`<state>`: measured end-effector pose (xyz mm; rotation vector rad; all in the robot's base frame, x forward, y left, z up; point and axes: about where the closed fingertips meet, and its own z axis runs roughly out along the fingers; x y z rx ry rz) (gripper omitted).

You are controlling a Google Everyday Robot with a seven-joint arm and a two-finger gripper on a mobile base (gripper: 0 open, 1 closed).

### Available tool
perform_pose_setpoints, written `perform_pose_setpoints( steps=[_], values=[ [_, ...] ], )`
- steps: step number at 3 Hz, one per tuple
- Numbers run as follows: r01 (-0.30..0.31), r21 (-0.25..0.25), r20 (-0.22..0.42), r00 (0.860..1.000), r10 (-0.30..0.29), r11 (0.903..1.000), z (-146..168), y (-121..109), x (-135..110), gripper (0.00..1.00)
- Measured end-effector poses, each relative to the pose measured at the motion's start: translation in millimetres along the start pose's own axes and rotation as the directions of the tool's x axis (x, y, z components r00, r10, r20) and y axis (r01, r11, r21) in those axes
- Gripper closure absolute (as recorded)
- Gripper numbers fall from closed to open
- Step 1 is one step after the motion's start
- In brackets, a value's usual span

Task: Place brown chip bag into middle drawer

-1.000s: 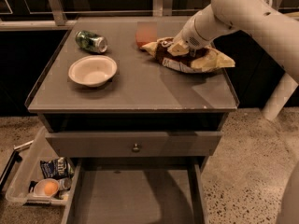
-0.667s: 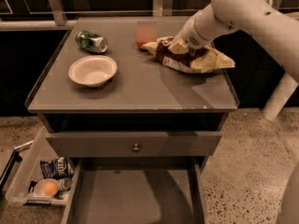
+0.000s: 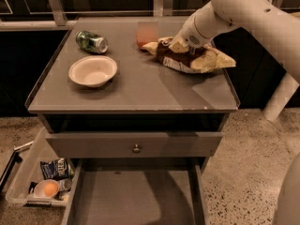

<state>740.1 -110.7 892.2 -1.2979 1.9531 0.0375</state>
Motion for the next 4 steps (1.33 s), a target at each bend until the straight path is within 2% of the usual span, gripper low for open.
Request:
perform_pose_setpoints(
  steps=[1,2,3,4],
  values=[
    [-0.007,-0.029,0.043,0.999,0.008,0.9995,-19.6,2.6,-12.8,1.00],
    [-0.005,-0.038,0.107,0.994,0.009,0.9993,-51.5,4.0,-28.2,1.00],
    [-0.012,-0.013,0.146,0.989,0.014,0.9998,-87.3,0.2,-32.7,1.00],
    [-0.018,0.035,0.166,0.986,0.012,0.9992,-126.5,-1.5,-29.7,1.00]
  ],
)
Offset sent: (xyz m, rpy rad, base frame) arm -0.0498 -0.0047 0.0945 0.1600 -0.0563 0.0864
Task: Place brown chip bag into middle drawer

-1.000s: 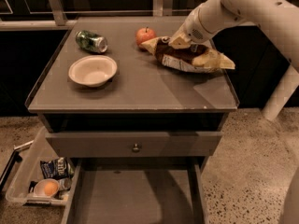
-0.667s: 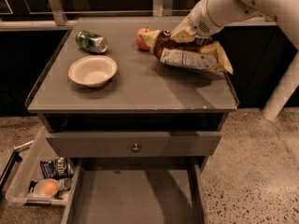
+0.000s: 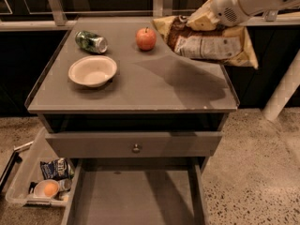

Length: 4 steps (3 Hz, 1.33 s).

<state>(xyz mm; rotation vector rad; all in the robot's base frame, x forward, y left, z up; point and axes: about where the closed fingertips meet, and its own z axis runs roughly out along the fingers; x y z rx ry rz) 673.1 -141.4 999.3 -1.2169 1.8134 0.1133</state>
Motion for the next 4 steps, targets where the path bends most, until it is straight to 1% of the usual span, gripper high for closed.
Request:
perform_pose_setpoints(
  steps=[1,2,3,4],
  values=[
    [0.001,0.061,-0.015,1.000,0.000,0.9981,-50.8,10.1,3.7,1.00],
    [0.001,0.061,-0.015,1.000,0.000,0.9981,-50.8,10.1,3.7,1.00],
    [0.026,0.037,0.032,0.999,-0.028,0.9990,-59.5,29.7,-1.5,1.00],
    [0.064,-0.003,0.129,0.990,-0.063,0.9979,-79.2,78.3,-7.8,1.00]
  ],
)
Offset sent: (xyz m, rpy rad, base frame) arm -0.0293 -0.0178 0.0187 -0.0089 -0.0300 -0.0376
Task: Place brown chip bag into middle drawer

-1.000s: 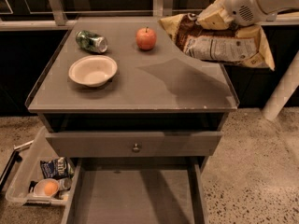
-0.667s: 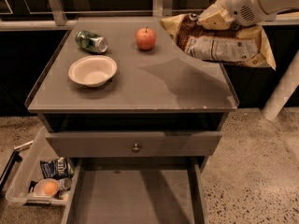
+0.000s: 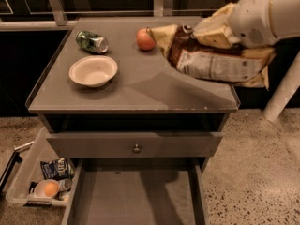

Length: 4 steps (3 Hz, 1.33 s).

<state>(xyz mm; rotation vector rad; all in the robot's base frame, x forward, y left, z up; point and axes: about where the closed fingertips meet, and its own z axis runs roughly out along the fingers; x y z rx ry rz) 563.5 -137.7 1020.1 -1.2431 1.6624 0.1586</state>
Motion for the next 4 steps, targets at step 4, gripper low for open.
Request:
perform_pose_setpoints(
  steps=[4],
  values=[
    [0.058,-0.075,0.199,0.979,-0.042,0.9955,-63.5,196.5,37.7,1.00]
  ],
)
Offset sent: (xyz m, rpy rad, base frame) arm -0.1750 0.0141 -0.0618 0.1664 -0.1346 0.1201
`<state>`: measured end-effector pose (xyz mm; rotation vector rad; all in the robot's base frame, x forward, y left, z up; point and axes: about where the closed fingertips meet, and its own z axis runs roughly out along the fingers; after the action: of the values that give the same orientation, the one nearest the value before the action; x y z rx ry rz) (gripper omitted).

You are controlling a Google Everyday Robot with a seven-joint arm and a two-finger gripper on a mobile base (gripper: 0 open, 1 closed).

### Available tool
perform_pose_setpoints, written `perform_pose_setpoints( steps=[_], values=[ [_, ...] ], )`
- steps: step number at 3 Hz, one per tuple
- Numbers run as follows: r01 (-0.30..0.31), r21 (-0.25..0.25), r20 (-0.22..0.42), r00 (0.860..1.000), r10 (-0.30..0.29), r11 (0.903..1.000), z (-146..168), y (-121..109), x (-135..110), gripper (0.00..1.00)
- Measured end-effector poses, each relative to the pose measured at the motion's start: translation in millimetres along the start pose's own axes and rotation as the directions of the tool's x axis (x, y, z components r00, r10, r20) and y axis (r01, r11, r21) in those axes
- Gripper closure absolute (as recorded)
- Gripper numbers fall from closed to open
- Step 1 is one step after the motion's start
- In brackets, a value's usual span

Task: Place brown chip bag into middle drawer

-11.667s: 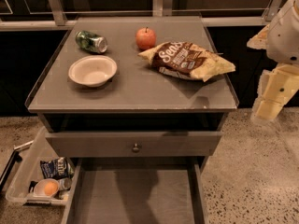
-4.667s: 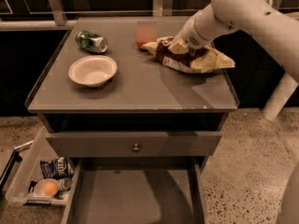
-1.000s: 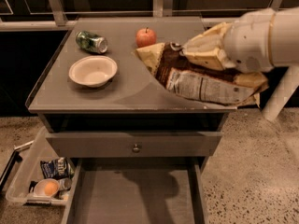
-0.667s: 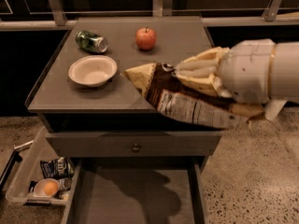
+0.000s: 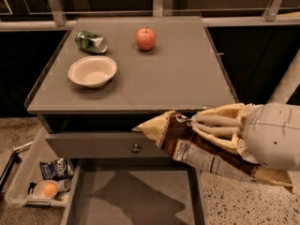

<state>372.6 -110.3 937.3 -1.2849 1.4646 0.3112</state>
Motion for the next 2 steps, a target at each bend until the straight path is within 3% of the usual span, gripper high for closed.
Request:
perform_pose_setpoints(
  steps=[1,2],
  values=[
    [0.000,0.000,0.000,1.000,0.000,1.0000,0.1,0.1,0.1,1.00],
    [-0.001,-0.025,-0.006,1.000,0.001,0.9997,23.0,19.0,10.4,1.00]
  ],
)
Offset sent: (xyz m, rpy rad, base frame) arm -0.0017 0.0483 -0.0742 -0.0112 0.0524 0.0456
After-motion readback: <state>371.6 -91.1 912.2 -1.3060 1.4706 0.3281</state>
